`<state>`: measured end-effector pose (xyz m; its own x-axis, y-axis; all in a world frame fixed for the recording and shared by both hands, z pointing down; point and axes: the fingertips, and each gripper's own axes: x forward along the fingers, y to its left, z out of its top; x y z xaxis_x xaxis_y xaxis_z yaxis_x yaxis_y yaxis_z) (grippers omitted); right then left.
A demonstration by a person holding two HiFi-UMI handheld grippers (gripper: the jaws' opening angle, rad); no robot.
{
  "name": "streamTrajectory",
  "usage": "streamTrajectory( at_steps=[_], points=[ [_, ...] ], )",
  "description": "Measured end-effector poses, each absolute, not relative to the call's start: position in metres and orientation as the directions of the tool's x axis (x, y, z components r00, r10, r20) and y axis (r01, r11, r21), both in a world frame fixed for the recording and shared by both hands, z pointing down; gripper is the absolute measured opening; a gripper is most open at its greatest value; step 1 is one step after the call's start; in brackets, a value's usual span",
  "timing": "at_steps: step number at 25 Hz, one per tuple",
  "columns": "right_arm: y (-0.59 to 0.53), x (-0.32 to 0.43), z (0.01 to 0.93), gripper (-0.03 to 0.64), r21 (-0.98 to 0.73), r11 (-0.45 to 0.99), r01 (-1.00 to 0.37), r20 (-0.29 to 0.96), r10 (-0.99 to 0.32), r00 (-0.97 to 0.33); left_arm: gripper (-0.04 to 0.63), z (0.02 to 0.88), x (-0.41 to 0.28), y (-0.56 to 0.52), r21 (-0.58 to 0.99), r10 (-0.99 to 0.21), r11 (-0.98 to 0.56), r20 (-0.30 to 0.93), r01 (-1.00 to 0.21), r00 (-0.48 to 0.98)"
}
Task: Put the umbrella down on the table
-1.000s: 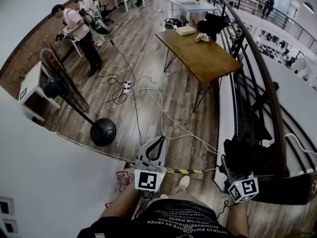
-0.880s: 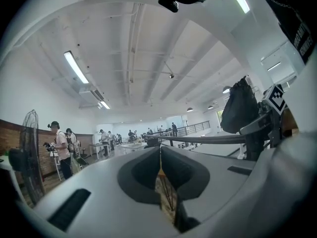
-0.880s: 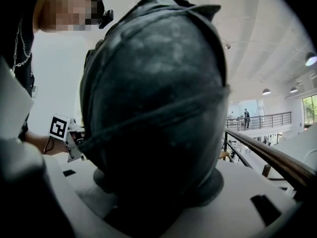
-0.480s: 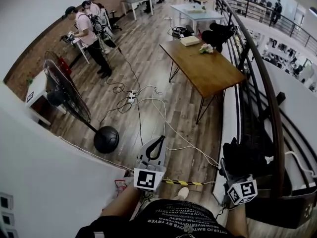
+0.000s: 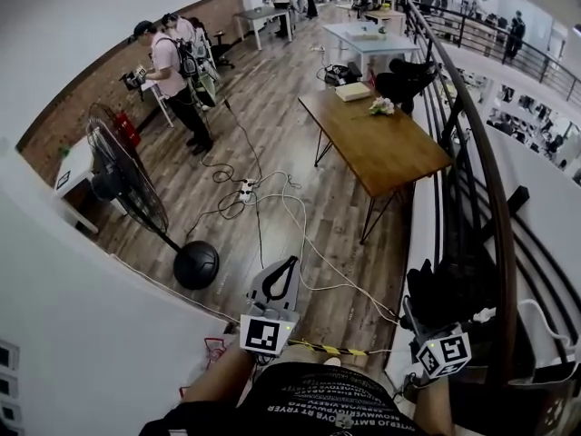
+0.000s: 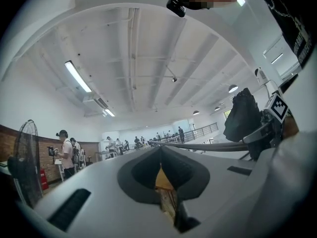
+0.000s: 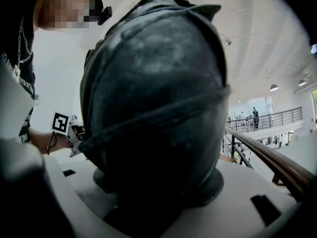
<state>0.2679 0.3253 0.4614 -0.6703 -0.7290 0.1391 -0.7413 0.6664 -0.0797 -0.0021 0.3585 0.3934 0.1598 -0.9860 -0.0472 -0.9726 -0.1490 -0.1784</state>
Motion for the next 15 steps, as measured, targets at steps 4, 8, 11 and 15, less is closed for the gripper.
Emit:
streamTrajectory(
  at_steps=[4,8,11,15],
  points=[
    [0.323,0.269,0.468,0.279,-0.078,0.669,-0.739,0.159,-0.724,-0.672,0.031,0.398,-0.001,0.36,-0.177,-0.987,-0.146,-0.033,-0.973,0.154],
    [0.321,0.267,0.466,0.279,-0.069,0.675,-0.735,0.158,-0.72,-0.676,0.031,0.401,-0.002,0.357,-0.16,-0.989,-0.14,-0.016,-0.977,0.145],
    [0.316,0.27,0.463,0.279,-0.051,0.662,-0.748,0.159,-0.734,-0.66,0.031,0.402,0.002,0.348,-0.152,-0.988,-0.151,-0.01,-0.977,0.154],
    [0.303,0.261,0.46,0.278,-0.032,0.659,-0.751,0.151,-0.74,-0.656,0.029,0.405,-0.001,0.328,-0.16,-0.988,-0.15,-0.013,-0.976,0.154]
  ],
)
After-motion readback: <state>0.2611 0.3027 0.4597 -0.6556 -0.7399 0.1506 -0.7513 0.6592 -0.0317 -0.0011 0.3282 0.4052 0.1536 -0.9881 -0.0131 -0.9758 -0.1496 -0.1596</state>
